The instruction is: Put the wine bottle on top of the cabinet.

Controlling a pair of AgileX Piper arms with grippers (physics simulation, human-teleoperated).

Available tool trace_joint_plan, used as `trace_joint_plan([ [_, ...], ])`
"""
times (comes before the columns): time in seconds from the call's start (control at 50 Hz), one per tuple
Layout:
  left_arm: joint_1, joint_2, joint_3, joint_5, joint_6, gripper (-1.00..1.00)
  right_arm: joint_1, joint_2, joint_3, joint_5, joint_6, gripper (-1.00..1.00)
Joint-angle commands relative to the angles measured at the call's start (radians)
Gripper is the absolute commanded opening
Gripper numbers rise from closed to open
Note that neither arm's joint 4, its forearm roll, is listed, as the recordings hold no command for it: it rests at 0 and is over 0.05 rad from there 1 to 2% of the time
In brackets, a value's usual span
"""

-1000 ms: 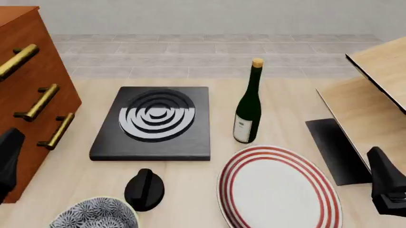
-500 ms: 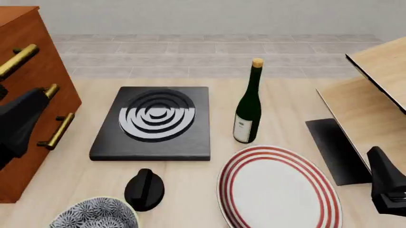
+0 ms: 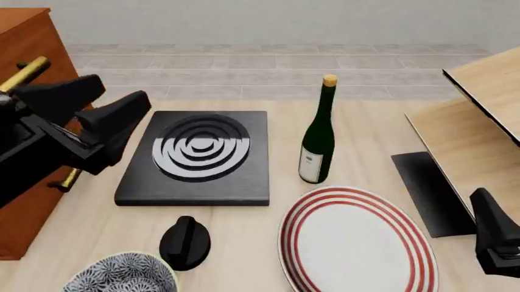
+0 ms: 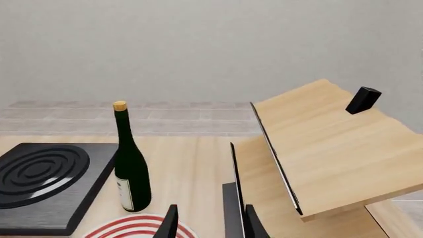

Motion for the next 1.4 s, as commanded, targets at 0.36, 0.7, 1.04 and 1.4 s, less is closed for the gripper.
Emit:
trace_joint_plan([
  [0.36, -0.106, 0.391, -0.234, -0.067, -0.042, 1.00, -0.001, -0.002, 0.000, 0.003, 0.007, 1.00],
  [0.7, -0.128, 0.525, -0.310, -0.091, -0.009, 1.00, -0.001, -0.006, 0.000, 0.007, 0.011, 1.00],
  [1.04, -0.134, 0.619, -0.339, -0.129, -0.010, 1.00, -0.001, -0.003, -0.001, 0.007, 0.013, 1.00],
  [1.4, -0.202, 0.734, -0.406, -0.151, -0.005, 1.00, -0.002, -0.004, -0.001, 0.008, 0.017, 1.00],
])
